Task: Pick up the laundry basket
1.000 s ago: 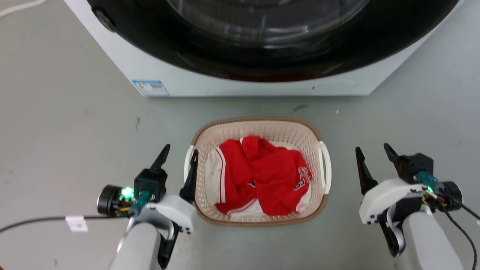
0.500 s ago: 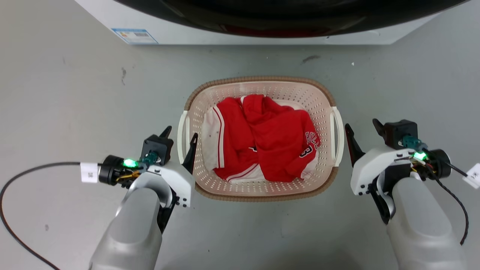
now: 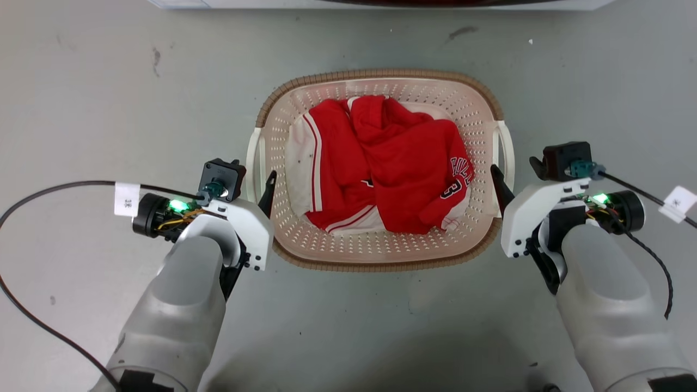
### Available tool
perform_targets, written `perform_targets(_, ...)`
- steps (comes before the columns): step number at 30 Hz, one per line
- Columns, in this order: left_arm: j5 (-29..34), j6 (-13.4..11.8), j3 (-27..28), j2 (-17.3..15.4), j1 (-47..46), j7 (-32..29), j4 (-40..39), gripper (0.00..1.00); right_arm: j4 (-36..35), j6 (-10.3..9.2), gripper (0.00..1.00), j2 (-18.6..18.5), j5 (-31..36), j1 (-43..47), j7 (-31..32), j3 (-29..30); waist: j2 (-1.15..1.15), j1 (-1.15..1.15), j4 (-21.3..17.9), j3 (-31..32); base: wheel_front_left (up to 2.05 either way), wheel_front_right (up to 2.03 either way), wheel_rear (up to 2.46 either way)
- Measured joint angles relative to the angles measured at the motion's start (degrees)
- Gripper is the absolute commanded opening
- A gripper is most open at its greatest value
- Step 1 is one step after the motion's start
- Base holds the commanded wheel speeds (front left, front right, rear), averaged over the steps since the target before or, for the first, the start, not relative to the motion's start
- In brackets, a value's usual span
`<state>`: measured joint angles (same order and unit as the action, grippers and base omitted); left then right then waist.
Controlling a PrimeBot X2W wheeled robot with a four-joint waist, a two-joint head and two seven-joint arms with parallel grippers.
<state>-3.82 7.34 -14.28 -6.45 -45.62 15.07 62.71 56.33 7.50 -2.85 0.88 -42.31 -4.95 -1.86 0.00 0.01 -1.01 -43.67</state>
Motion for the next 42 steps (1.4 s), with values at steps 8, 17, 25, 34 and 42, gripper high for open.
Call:
perform_targets(8, -2.9, 0.1, -3.8, 0.3, -4.9, -1.4, 6.3, 1.00, 4.9, 0.01, 1.00, 0.0, -1.7, -4.9, 2.4, -2.1, 0.00, 0.00, 0.2, -2.9, 0.00, 0.00, 0.00)
perform_targets(17, -8.3, 0.1, -10.2, 0.5, -7.8, -5.6, 8.2, 1.00, 8.8, 0.01, 1.00, 0.0, -0.8, -9.1, 4.4, -1.7, 0.00, -0.01, 0.8, -5.2, 0.00, 0.00, 0.00)
perform_targets(25, -13.6, 0.1, -15.5, -0.3, -8.3, -7.2, 7.8, 1.00, 10.7, 0.01, 1.00, 0.0, -0.9, -10.3, 4.3, -2.4, 0.00, -0.01, 0.9, -5.6, 0.00, 0.00, 0.00)
perform_targets(34, -20.0, 0.1, -21.6, -1.6, -8.3, -9.2, 5.7, 0.00, 12.3, 0.00, 0.00, 0.0, -1.5, -11.0, 4.2, -3.1, 0.00, -0.01, 1.0, -5.6, 0.00, 0.00, 0.00)
perform_targets(42, -24.8, 0.0, -26.4, -2.8, -8.3, -10.2, 4.4, 0.00, 13.3, 0.00, 0.00, 0.0, -1.3, -11.3, 3.7, -2.7, 0.00, -0.01, 1.1, -5.3, 0.00, 0.00, 0.00)
